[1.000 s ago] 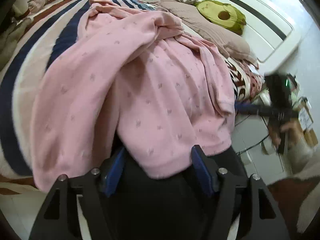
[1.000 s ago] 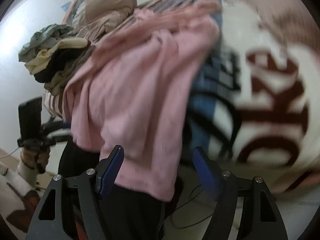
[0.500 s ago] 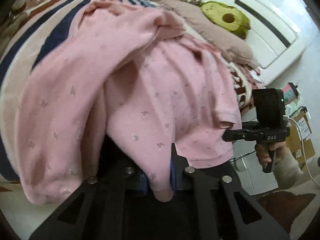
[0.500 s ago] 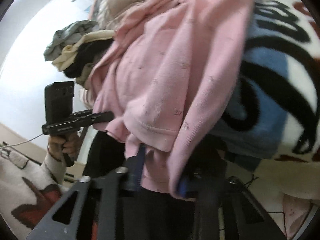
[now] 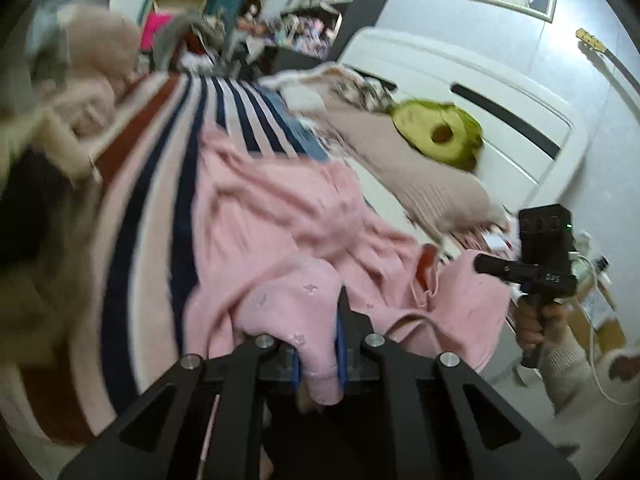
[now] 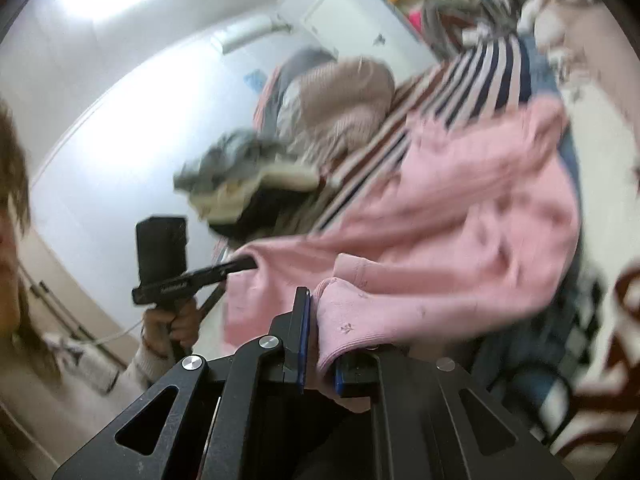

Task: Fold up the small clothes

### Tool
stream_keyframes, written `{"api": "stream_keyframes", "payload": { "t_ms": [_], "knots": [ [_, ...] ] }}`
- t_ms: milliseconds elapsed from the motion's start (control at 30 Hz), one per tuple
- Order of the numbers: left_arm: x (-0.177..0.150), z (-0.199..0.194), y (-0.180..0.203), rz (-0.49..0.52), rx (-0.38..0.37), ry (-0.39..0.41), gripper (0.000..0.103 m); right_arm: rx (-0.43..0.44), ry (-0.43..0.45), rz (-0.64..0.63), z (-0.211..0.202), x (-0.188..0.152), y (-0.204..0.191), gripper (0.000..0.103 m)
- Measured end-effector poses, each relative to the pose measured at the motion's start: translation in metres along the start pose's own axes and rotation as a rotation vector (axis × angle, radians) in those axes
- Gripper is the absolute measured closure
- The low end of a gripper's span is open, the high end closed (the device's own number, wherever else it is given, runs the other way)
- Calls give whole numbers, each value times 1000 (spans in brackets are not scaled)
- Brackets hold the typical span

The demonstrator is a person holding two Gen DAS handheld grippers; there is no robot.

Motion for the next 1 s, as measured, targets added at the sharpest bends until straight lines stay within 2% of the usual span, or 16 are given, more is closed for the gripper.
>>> {"api": "stream_keyframes", "payload": {
  "t_ms": [100, 300, 433, 600, 733, 933, 967, 1000],
  "knots": [
    [37, 9, -12, 11, 48, 50, 93, -65, 57, -61, -5, 38, 8, 99],
    [108, 55, -26, 55, 128, 112, 93, -221, 147, -79, -11, 111, 64, 99],
    [152, 96, -44, 83, 179, 106, 93, -309, 148, -80, -8, 144, 107, 99],
    [192, 162, -61, 141, 229, 51, 93, -384, 118, -95, 12, 188, 163, 99],
    [209, 208, -77, 180, 256, 6, 93, -418, 81, -81, 22, 202, 200, 99],
    [201, 272, -107, 150, 262, -98, 89, -460, -31, -6, 51, 191, 256, 95],
    [197, 280, -110, 141, 258, -119, 88, -472, -51, -3, 54, 188, 262, 93],
    [193, 287, -113, 127, 246, -137, 88, -482, -68, -1, 56, 186, 267, 83]
  ]
}}
Point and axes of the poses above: each gripper's, at about its wrist camera, not at the fingertips, and z roughly the way its jaws point, y to its right, x to its top, the point moved 10 cm from there along z, roughly the way its jaws point, and after that the axes turned 7 degrees about x, right-handed, at the moved point
